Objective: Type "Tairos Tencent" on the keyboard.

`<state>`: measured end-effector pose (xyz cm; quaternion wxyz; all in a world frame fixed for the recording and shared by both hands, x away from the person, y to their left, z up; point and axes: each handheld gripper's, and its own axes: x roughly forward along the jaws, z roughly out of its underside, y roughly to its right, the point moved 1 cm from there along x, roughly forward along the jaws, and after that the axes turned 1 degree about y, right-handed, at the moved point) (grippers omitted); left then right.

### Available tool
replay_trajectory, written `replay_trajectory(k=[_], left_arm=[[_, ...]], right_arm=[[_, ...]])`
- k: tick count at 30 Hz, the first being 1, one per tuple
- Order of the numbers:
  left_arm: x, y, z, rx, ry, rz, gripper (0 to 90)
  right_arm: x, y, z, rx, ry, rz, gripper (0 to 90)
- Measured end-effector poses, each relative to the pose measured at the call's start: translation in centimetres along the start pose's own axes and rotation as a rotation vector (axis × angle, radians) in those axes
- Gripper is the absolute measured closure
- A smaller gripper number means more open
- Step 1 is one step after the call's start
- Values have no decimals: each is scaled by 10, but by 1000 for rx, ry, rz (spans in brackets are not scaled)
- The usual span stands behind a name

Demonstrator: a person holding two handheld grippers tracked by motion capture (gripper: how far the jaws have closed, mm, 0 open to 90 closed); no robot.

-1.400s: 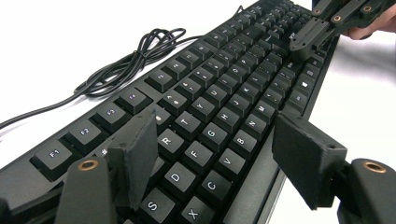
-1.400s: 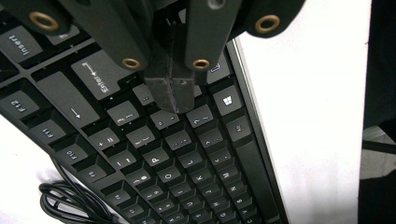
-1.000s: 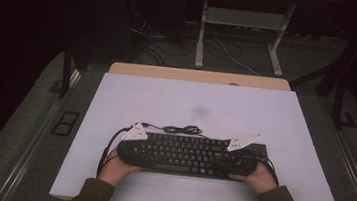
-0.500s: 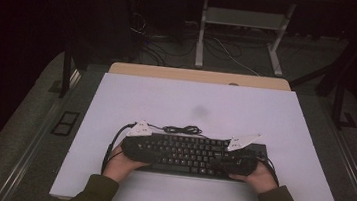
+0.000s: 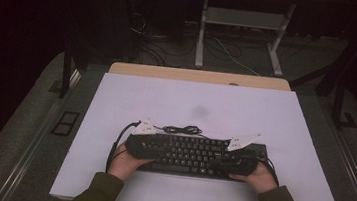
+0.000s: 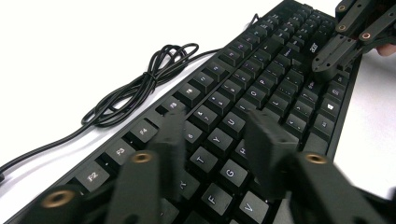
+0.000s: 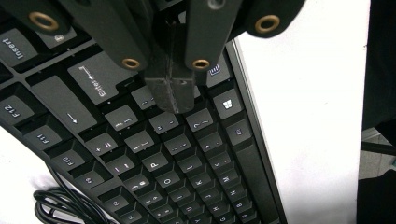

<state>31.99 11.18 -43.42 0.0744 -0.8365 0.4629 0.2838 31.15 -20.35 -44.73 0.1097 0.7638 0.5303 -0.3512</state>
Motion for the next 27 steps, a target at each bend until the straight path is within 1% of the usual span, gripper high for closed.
replay_trajectory(k=[3, 7, 8, 10, 14, 18, 21, 23, 24, 25, 27], left_arm=[[1, 0, -1, 1, -10, 8, 728], [4, 1, -1, -4, -24, 20, 822], [4, 0, -1, 2, -32, 21, 845], [5, 0, -1, -2, -43, 23, 884], [8, 0, -1, -6, -68, 15, 892], [10, -1, 1, -11, -82, 3, 893], [12, -2, 2, 6, -104, -7, 893], [13, -2, 2, 3, -106, -11, 893], [13, -2, 2, 22, -129, -22, 893], [13, -2, 2, 11, -124, -22, 894], [13, -2, 3, 8, -123, -20, 894]], right_arm=[[0, 0, 0, 2, 0, -1, 894], [0, 0, 0, 2, 0, -1, 894], [0, 0, 0, 1, 0, 0, 894], [0, 0, 0, 1, 0, 0, 894], [0, 0, 0, 1, -1, 0, 894], [0, 0, 0, 2, 0, -1, 894], [0, 0, 0, 1, -1, 0, 894], [0, 0, 0, 1, -1, 0, 894], [0, 0, 0, 1, -1, 0, 894], [0, 0, 0, 1, -1, 0, 894], [0, 0, 0, 1, -1, 1, 894]])
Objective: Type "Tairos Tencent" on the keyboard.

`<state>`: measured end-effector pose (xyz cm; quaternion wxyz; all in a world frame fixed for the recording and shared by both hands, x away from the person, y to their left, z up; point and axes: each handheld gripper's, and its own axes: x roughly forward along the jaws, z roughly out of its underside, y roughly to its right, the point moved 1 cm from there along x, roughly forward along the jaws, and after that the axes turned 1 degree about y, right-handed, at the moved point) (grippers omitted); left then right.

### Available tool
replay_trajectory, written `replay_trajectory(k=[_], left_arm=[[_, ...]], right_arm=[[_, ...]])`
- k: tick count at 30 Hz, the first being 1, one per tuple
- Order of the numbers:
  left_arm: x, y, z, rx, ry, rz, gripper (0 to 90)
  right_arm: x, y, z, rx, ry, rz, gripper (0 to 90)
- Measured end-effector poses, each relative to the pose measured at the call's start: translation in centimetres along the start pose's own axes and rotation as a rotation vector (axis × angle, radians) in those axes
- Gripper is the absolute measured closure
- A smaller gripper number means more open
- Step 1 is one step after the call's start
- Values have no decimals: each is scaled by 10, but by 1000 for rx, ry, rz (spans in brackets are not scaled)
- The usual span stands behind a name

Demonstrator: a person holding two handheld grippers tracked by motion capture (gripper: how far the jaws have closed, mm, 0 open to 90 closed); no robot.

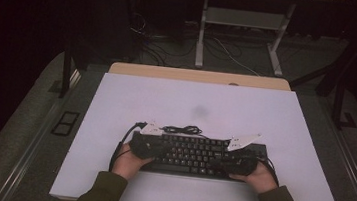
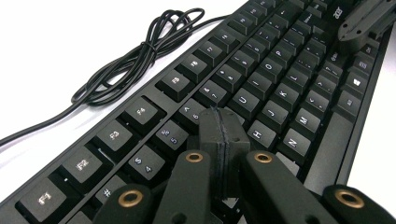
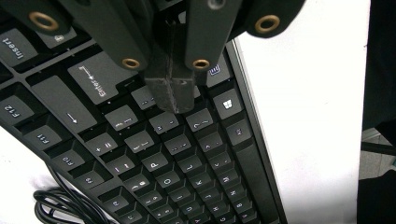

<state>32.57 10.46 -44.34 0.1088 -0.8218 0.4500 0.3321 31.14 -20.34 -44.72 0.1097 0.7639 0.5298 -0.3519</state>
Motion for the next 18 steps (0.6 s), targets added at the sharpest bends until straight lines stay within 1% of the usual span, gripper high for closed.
replay_trajectory(k=[4, 6, 7, 9, 14, 16, 18], left_arm=[[0, 0, 0, -3, 5, 1, 894], [-2, -1, 0, 2, 6, 4, 894], [-2, 0, -1, -14, 25, 7, 894], [-4, 0, -1, -9, 29, 7, 893], [-9, -2, -1, -26, 54, 6, 893], [-11, -3, -1, -27, 62, 7, 892], [-14, -4, 0, -33, 68, 3, 877]], right_arm=[[0, 0, 0, -1, 0, 1, 894], [0, 0, 0, -1, 0, 1, 894], [0, 0, 0, -1, 0, 0, 894], [0, 0, 0, -1, 0, 0, 894], [0, 0, 0, 0, -1, -1, 894], [0, 0, 0, 0, -1, -1, 894], [0, 0, 0, -2, -1, -1, 894]])
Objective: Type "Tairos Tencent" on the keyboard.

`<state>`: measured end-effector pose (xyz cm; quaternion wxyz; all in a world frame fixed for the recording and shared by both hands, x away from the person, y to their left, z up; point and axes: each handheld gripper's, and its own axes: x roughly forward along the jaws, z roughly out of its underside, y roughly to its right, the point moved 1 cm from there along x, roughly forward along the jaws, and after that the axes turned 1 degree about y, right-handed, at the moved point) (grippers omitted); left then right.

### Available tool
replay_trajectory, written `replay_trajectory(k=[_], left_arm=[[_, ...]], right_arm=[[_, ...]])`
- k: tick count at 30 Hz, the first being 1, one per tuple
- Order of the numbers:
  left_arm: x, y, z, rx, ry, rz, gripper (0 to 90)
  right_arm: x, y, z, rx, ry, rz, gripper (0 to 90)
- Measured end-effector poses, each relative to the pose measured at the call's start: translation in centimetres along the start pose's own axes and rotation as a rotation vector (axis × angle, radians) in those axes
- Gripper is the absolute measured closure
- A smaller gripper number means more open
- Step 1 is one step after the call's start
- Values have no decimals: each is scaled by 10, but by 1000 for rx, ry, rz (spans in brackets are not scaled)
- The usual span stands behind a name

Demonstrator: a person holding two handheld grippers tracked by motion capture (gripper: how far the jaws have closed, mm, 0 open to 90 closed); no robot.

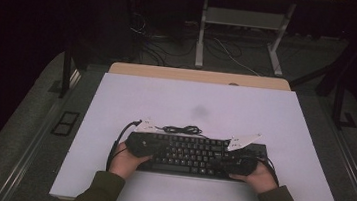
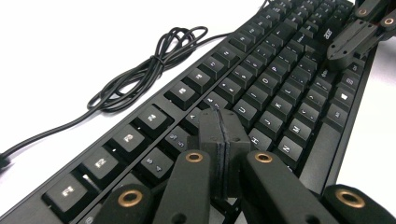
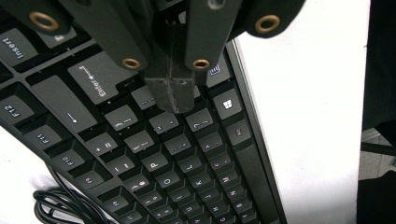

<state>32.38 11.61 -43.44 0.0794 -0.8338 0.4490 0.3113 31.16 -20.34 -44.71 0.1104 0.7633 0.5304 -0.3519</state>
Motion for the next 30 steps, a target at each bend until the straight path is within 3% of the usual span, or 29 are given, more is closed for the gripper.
replay_trajectory(k=[13, 20, 24, 30], left_arm=[[-17, -9, 9, -14, 30, -22, 673], [-25, -14, 15, -15, 56, -54, 490], [-25, -15, 16, -20, 57, -57, 457], [-24, -14, 17, -11, 50, -57, 437]], right_arm=[[0, 0, 0, 3, 1, -3, 893], [0, 1, 0, 3, 2, -4, 894], [-1, 0, -1, 0, 1, -2, 893], [-8, -1, -6, 7, 59, -10, 891]])
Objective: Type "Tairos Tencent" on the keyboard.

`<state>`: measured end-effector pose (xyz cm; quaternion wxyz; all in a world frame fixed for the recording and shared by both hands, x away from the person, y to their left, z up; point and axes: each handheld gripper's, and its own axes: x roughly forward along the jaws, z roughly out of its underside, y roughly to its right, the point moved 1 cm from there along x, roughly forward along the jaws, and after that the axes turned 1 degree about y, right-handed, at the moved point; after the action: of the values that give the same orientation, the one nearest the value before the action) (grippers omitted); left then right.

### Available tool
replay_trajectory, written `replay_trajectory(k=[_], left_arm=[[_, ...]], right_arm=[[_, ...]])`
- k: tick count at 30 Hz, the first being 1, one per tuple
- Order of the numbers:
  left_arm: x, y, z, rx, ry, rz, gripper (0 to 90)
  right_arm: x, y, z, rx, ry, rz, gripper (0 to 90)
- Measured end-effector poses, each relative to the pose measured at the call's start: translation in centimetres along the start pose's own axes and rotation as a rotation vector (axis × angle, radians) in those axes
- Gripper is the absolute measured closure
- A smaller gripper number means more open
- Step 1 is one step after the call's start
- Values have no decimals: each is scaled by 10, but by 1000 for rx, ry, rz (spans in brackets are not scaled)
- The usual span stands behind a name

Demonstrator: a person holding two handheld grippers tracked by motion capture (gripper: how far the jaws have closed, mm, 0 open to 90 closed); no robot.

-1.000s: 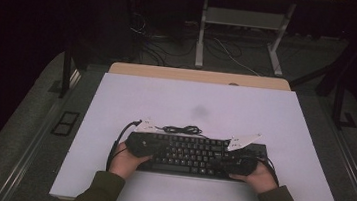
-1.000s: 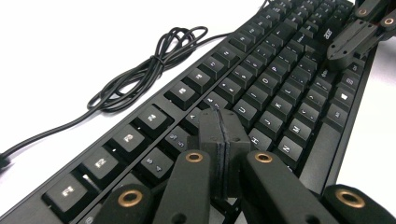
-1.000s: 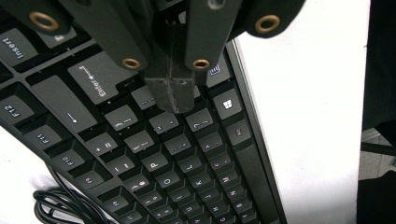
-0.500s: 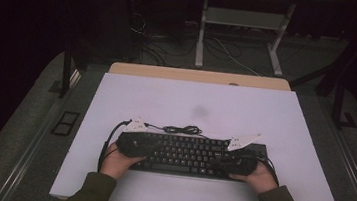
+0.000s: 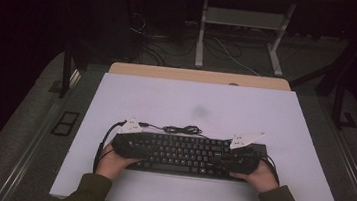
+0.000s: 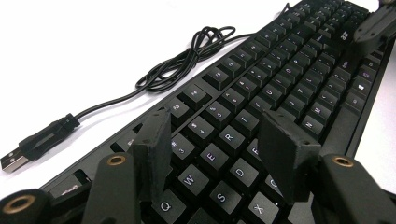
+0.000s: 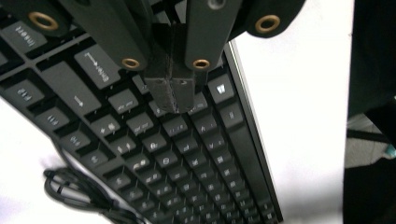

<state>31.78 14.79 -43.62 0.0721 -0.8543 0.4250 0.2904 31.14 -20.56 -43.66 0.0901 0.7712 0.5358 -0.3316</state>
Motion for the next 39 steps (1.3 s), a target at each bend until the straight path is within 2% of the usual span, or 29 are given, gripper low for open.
replay_trajectory(k=[4, 11, 16, 25, 32, 39], left_arm=[[0, 0, 1, 0, 4, 0, 433], [-1, 0, 1, 0, 7, -4, 429], [-1, 1, 1, 1, 10, -4, 427], [-1, 1, -1, 2, 17, -5, 451], [4, 1, -1, -2, 4, 2, 620], [9, 2, -2, -2, -26, 17, 819]], right_arm=[[-1, 1, -4, 16, 38, -4, 802], [7, 4, -15, 47, 99, 20, 506], [15, 6, -23, 66, 133, 34, 386], [32, 8, -36, 72, 171, 55, 327], [43, 7, -42, 66, 173, 56, 323], [44, 7, -42, 64, 171, 59, 322]])
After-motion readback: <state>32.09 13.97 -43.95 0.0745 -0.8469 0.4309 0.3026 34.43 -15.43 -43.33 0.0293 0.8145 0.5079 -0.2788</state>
